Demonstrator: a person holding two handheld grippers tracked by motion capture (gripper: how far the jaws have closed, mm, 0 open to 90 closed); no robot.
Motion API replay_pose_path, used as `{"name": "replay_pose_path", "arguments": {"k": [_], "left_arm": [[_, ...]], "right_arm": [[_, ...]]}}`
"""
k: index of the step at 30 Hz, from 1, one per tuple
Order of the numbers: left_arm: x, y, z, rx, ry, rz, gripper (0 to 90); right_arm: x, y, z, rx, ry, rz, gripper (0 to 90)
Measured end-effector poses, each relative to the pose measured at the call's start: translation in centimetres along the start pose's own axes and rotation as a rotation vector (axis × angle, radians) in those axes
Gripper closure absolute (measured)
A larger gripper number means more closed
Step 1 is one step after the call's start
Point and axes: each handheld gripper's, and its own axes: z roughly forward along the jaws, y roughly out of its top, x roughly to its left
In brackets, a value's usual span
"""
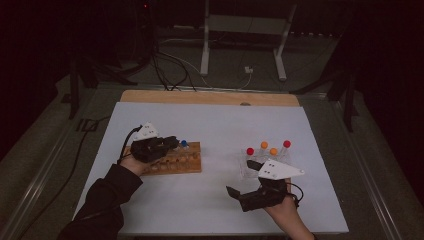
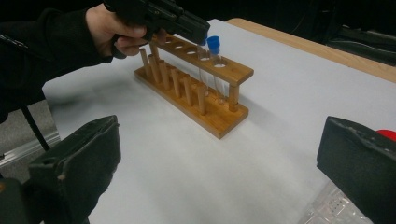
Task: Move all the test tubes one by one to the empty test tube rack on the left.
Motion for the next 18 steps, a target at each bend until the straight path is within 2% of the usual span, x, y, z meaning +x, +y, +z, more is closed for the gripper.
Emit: {"name": "replay_pose_path", "arguments": {"k": [3, 7, 10, 12, 14, 15, 16, 18], "left_arm": [[-0.1, 0.0, 0.0, 0.008, 0.001, 0.011, 77.3], [0.1, 0.1, 0.0, 0.019, -0.011, 0.006, 77.1], [0.2, 0.2, -0.1, 0.031, -0.039, 0.002, 75.0], [0.1, 0.4, -0.6, 0.006, -0.06, -0.009, 67.4], [-0.1, 0.6, -1.2, -0.008, -0.065, -0.007, 55.2], [-0.2, 0.8, -1.6, -0.015, -0.07, -0.003, 53.3], [-0.4, 0.9, -1.9, -0.02, -0.064, 0.0, 48.3], [-0.8, 1.2, -2.7, -0.037, -0.081, 0.004, 35.9]], "right_arm": [[0.0, 0.0, 0.0, 0.0, -0.001, -0.001, 0.0], [0.0, 0.0, 0.0, -0.001, 0.001, 0.0, 0.0], [0.0, 0.1, -0.1, -0.004, 0.004, -0.003, 0.0], [-0.1, 0.2, -0.2, -0.007, 0.003, -0.006, 0.0], [-0.2, 0.4, -0.3, -0.014, -0.001, -0.007, 0.0], [-0.2, 0.4, -0.4, -0.014, -0.003, -0.009, 0.0], [-0.3, 0.5, -0.4, -0.017, -0.005, -0.01, 0.0], [-0.5, 0.7, -0.6, -0.024, -0.015, -0.016, 0.0]]}}
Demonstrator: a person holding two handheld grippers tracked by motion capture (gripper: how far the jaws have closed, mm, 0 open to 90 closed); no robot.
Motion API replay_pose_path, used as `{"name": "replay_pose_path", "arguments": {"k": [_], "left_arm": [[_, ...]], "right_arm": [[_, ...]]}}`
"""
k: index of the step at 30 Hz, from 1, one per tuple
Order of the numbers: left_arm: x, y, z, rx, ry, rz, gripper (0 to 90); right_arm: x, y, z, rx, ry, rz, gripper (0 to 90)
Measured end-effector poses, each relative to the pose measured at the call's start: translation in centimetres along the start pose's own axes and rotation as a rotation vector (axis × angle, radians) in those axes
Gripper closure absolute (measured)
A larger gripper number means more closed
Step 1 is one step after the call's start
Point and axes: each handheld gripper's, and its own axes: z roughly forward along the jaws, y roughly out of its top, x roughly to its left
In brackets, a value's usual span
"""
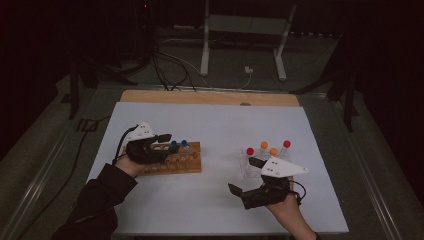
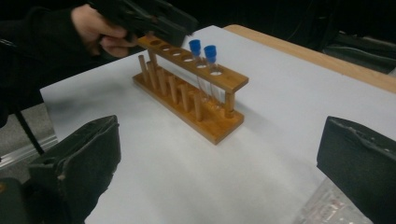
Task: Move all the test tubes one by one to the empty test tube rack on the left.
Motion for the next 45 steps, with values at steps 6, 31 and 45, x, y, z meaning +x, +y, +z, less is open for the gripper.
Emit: {"name": "replay_pose_path", "arguments": {"k": [6, 31, 45], "left_arm": [[-1.9, 0.3, -1.8, -0.039, -0.053, 0.019, 13.3], [-6.1, -2.4, -2.9, -0.059, -0.175, 0.051, 2.6], [-6.1, -2.8, -2.4, -0.039, -0.181, 0.05, 2.6]], "right_arm": [[-1.2, 0.5, -1.0, -0.012, -0.063, -0.012, 0.0], [-7.8, -3.9, -1.6, 0.197, -0.356, 0.178, 13.5], [-10.1, -4.8, -0.3, 0.226, -0.397, 0.198, 55.0]]}}
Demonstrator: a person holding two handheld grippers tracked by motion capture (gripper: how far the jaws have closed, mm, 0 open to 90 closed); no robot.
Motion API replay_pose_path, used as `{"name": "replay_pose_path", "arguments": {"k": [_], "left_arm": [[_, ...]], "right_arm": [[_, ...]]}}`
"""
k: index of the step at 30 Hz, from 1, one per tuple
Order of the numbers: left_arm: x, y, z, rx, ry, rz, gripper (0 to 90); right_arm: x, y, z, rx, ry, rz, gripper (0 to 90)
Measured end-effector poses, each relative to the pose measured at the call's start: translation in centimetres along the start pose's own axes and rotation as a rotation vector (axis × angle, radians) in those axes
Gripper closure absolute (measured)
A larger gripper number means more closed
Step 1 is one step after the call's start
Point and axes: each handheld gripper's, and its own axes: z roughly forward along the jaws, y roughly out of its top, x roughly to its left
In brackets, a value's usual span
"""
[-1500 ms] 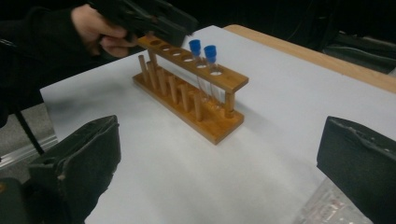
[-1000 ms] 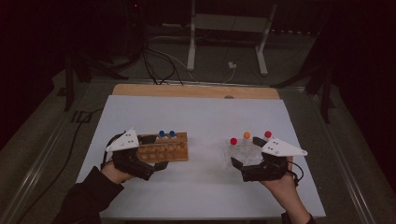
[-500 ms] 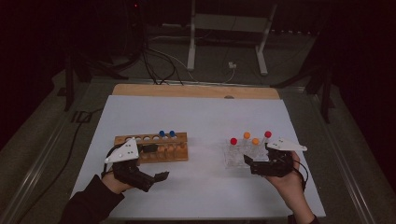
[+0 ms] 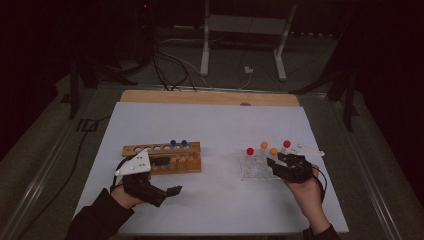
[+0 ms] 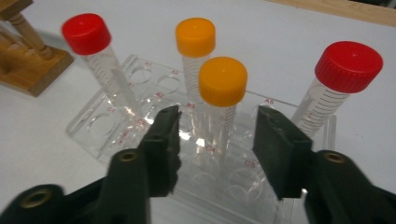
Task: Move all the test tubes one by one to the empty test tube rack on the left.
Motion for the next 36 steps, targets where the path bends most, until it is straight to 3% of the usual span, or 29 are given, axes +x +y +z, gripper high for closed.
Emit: {"name": "replay_pose_path", "arguments": {"k": [7, 9, 17, 30, 36], "left_arm": [[0.1, -0.1, 0.1, 0.004, -0.005, -0.007, 2.6], [0.2, -0.2, 0.0, 0.005, -0.003, -0.007, 2.6], [0.2, -0.2, 0.1, 0.014, -0.004, -0.008, 2.6], [0.0, 0.1, 0.0, 0.011, -0.025, -0.001, 2.6], [-0.3, 0.5, -0.1, 0.001, -0.046, 0.001, 2.7]], "right_arm": [[0.0, 0.1, 0.8, 0.024, 0.0, -0.016, 69.7], [0.1, 0.1, 0.9, 0.028, -0.02, -0.025, 73.3], [0.2, 0.4, 0.5, 0.017, -0.024, -0.035, 74.5], [1.1, 2.3, -4.4, -0.127, -0.028, -0.079, 74.5], [2.7, 3.2, -6.9, -0.194, 0.043, -0.136, 74.5]]}}
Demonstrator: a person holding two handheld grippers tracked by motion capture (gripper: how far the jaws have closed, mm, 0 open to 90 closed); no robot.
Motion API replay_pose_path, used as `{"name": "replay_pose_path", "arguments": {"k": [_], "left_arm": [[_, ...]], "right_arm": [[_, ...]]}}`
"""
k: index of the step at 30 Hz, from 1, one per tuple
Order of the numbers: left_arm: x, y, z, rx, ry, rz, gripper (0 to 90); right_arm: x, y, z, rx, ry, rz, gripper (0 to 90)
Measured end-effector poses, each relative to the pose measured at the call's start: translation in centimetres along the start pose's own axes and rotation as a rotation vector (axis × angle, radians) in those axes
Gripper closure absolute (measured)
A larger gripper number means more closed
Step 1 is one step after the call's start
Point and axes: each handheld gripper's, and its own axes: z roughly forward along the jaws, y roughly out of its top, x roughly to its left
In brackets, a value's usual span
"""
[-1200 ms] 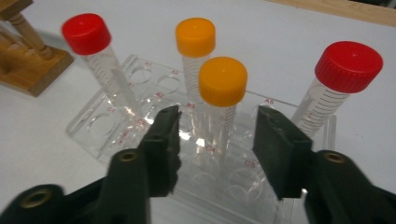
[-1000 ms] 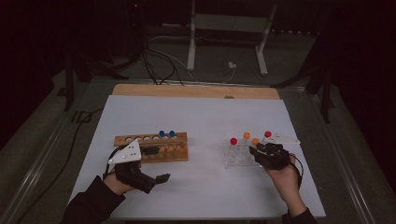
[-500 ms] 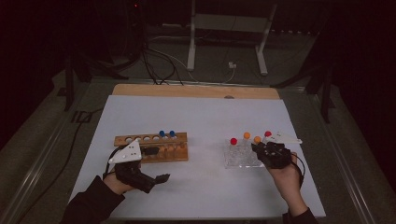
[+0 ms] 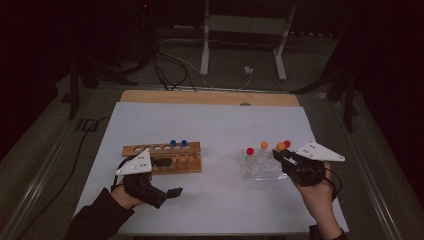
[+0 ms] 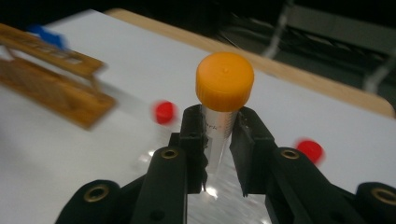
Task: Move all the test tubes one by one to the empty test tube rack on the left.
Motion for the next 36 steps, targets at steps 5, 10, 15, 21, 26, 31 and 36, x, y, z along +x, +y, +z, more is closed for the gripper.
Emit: {"name": "replay_pose_path", "arguments": {"k": [5, 10, 15, 21, 26, 31, 36], "left_arm": [[-0.3, 0.5, 0.1, -0.002, -0.013, 0.008, 2.6], [-0.5, 0.9, 0.7, 0.003, -0.031, 0.015, 2.7], [-0.6, 1.6, 1.4, 0.009, -0.046, 0.027, 2.7], [-0.7, 2.3, 2.8, 0.014, -0.061, 0.036, 4.5], [-0.9, 2.7, 4.2, 0.02, -0.079, 0.047, 7.5], [-1.3, 3.1, 5.5, 0.014, -0.098, 0.068, 17.0], [-1.9, 3.5, 7.0, 0.013, -0.109, 0.089, 28.2]], "right_arm": [[2.1, 0.9, -0.6, -0.014, 0.085, -0.045, 74.6], [4.1, 0.8, 0.5, 0.011, 0.187, -0.064, 74.5], [6.1, 0.2, 2.5, 0.069, 0.251, -0.106, 74.5], [8.1, -1.0, 4.6, 0.137, 0.321, -0.131, 74.5], [9.6, -1.4, 5.6, 0.167, 0.372, -0.151, 74.5], [10.5, -1.5, 5.8, 0.174, 0.399, -0.166, 74.6], [10.6, -1.4, 5.7, 0.172, 0.409, -0.163, 74.5]]}}
